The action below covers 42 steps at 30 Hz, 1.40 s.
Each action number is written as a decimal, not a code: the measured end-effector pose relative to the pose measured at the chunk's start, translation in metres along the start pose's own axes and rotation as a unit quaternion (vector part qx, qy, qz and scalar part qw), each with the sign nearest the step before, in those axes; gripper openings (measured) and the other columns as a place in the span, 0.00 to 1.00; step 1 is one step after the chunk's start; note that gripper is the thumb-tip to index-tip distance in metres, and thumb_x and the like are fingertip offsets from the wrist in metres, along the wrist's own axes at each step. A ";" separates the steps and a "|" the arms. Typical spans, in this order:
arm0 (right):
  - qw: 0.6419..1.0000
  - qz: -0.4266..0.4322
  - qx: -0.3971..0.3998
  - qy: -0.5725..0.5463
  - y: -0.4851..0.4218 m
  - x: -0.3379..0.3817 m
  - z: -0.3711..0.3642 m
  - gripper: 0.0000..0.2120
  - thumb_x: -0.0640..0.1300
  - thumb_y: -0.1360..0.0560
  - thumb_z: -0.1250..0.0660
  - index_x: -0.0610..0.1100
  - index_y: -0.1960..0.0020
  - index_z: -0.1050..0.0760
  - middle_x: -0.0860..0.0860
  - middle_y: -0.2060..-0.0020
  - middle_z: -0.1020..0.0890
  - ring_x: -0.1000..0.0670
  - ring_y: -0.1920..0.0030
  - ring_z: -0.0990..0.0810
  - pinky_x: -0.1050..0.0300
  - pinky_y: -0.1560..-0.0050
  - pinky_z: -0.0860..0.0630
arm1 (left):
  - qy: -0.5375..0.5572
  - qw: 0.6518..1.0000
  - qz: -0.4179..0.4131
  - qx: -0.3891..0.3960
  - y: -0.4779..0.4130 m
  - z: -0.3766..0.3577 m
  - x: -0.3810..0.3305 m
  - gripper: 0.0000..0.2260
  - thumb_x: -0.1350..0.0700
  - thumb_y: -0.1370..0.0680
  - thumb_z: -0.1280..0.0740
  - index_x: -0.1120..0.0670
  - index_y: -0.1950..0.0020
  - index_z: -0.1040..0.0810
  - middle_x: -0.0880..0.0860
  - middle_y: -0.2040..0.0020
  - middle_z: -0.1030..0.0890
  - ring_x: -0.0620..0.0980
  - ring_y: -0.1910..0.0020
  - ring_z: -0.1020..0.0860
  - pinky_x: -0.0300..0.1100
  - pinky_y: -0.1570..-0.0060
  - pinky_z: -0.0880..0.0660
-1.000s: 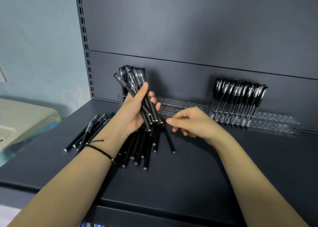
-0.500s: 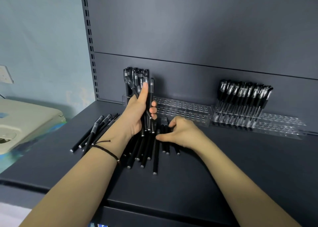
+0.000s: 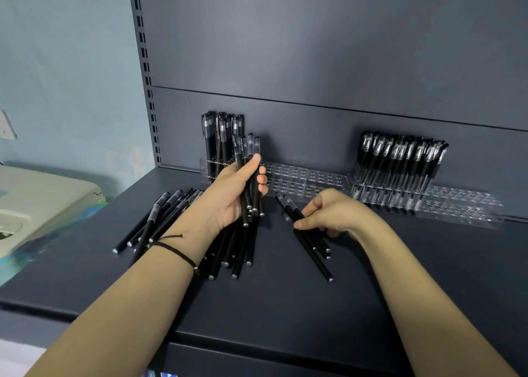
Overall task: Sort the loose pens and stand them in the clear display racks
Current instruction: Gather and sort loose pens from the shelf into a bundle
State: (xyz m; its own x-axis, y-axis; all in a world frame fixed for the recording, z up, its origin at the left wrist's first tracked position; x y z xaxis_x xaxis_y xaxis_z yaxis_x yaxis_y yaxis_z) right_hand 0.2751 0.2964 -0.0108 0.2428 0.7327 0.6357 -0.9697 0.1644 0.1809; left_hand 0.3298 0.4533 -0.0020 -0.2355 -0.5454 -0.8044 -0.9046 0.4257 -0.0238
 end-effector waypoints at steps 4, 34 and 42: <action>0.998 -0.003 -0.052 0.021 -0.002 -0.006 0.009 0.11 0.41 0.29 0.24 0.40 0.49 0.20 0.50 0.70 0.25 0.55 0.73 0.28 0.65 0.79 0.34 | -0.023 1.000 0.014 0.012 0.002 -0.004 0.005 0.03 0.58 0.21 0.34 0.58 0.52 0.25 0.49 0.67 0.25 0.42 0.73 0.28 0.33 0.73 0.28; 0.947 0.111 0.016 -0.302 0.005 0.012 0.014 0.06 0.38 0.23 0.33 0.35 0.55 0.24 0.49 0.72 0.31 0.57 0.76 0.36 0.66 0.80 0.40 | 0.004 0.998 0.063 -0.021 0.004 -0.006 0.022 0.18 0.62 0.22 0.33 0.63 0.33 0.32 0.62 0.50 0.15 0.55 0.53 0.15 0.43 0.62 0.18; 0.944 0.127 -0.009 -0.304 0.001 0.023 -0.005 0.10 0.40 0.21 0.34 0.37 0.59 0.26 0.48 0.73 0.34 0.55 0.77 0.37 0.64 0.79 0.40 | -0.112 0.992 0.043 0.024 0.010 -0.017 0.021 0.10 0.56 0.22 0.32 0.62 0.47 0.21 0.58 0.57 0.16 0.52 0.61 0.16 0.44 0.60 0.18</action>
State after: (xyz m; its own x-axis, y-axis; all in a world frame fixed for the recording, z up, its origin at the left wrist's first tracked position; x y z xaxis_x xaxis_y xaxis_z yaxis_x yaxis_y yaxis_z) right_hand 0.2798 0.3169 0.0005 -0.0310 0.2364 0.9712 -0.9977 0.0507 -0.0442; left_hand 0.3101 0.4337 -0.0094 -0.2207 -0.3335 -0.9165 -0.8658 0.4997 0.0267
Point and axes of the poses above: each hand's wrist, its own y-axis away from the middle knuckle, its own z-axis out of the back of the hand, x = y × z, the point moved 8 cm from there along -y, towards the middle knuckle
